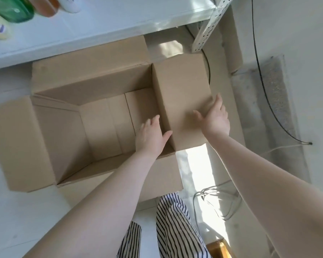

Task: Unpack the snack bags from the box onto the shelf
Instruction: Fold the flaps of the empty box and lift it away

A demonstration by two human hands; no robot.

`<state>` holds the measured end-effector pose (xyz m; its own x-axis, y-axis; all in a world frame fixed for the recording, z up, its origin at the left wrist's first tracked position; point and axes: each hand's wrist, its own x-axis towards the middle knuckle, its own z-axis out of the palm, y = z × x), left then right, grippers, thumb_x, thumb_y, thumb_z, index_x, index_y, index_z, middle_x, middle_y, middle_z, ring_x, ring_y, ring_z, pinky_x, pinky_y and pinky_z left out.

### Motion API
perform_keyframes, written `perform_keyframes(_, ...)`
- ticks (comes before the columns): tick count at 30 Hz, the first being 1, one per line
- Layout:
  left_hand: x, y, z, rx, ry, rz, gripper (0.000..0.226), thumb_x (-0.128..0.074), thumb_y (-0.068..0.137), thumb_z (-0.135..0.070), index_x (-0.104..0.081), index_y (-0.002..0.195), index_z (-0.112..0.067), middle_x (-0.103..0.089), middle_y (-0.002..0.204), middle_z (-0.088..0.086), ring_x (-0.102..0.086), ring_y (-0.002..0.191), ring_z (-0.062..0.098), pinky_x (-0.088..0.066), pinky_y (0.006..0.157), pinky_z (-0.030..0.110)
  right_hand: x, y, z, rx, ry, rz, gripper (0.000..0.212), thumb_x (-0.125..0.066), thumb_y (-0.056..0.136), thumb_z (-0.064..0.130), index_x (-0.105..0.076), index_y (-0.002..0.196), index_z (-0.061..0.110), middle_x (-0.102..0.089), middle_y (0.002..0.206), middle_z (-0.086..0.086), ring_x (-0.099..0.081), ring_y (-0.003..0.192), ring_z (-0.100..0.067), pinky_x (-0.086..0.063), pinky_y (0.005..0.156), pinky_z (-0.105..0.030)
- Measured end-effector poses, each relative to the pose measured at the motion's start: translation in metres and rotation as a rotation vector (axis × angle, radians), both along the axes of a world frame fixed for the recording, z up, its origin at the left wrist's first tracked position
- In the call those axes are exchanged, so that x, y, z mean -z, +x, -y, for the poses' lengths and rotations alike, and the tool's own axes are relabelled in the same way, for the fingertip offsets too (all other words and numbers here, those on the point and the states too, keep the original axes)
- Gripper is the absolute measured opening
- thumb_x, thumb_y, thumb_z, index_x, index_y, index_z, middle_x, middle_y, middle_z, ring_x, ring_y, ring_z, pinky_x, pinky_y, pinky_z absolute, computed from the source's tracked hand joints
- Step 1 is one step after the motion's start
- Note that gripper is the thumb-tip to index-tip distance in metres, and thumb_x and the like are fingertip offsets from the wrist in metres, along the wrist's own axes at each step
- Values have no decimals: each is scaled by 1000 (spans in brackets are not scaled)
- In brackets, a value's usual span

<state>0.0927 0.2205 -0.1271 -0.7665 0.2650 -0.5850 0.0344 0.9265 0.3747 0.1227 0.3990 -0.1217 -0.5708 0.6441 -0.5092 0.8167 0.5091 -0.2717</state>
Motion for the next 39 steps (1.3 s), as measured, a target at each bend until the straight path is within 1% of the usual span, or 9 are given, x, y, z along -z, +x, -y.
perform_keyframes(6, 24, 4, -23, -21, -56, 37, 65, -52, 92, -53, -36, 141, -14, -51, 131, 8, -46, 122, 28, -39, 96, 36, 10, 6, -9, 49, -24, -35, 64, -63, 89, 46, -37, 138, 14, -50, 137, -4, -51, 123, -27, -43, 86, -39)
perform_keyframes(12, 22, 13, -23, -46, -59, 52, 57, -51, 94, -49, -41, 137, -14, -51, 129, 8, -48, 120, 29, -40, 94, 37, -6, 11, -8, 37, 29, -110, 45, -64, 89, 42, -48, 124, 19, -64, 114, 0, -61, 104, -27, -49, 80, -38)
perform_keyframes(17, -3, 11, 6, -134, 16, 14, 56, -45, 96, -49, -39, 141, -17, -51, 134, 6, -51, 120, 26, -42, 90, 37, -41, 11, 22, 17, -7, -192, 25, -58, 94, 38, -52, 101, 15, -58, 85, 3, -56, 86, -28, -39, 67, -33)
perform_keyframes(21, -23, -8, 48, -253, 24, -20, 57, -34, 98, -54, -38, 142, -18, -50, 139, 4, -50, 124, 27, -42, 92, 39, -67, 10, 73, 59, -127, -257, 31, -40, 100, 49, -49, 87, 22, -51, 72, 12, -51, 72, -17, -36, 65, -31)
perform_keyframes(25, -38, -37, 84, -376, 87, -87, 63, -24, 96, -59, -37, 144, -19, -49, 142, 4, -47, 128, 27, -39, 100, 41, -70, 11, 122, 67, -227, -271, 41, -27, 102, 50, -57, 94, 22, -64, 85, 5, -58, 81, -21, -44, 72, -34)
perform_keyframes(28, -46, -61, 90, -357, 156, -176, 62, -27, 98, -56, -30, 149, -20, -46, 143, 6, -45, 130, 24, -36, 102, 38, -53, 10, 148, 39, -246, -228, 35, -33, 102, 48, -58, 116, 28, -64, 113, 1, -57, 107, -24, -46, 84, -37)
perform_keyframes(31, -46, -76, 85, -295, 204, -221, 67, -35, 98, -51, -14, 154, -20, -38, 149, 9, -43, 131, 25, -39, 99, 39, -30, 12, 160, 3, -251, -160, 50, -40, 99, 52, -40, 144, 32, -47, 144, -1, -40, 135, -23, -40, 104, -41)
perform_keyframes(35, -30, -76, 85, -114, 133, -292, 79, -49, 97, -41, 3, 154, -25, -9, 160, 13, -32, 139, 31, -39, 104, 41, -1, 21, 159, -105, -220, 66, 75, -38, 92, 67, -5, 154, 40, -10, 164, -5, -8, 151, -28, -19, 120, -48)
perform_keyframes(39, 9, -76, 93, 158, -28, -400, 79, -46, 97, -42, 5, 154, -23, 15, 160, 13, -1, 149, 31, -12, 121, 46, 27, 25, 157, -154, -148, 72, 88, -41, 90, 69, 10, 154, 37, 8, 164, -10, 2, 151, -30, -12, 121, -48)
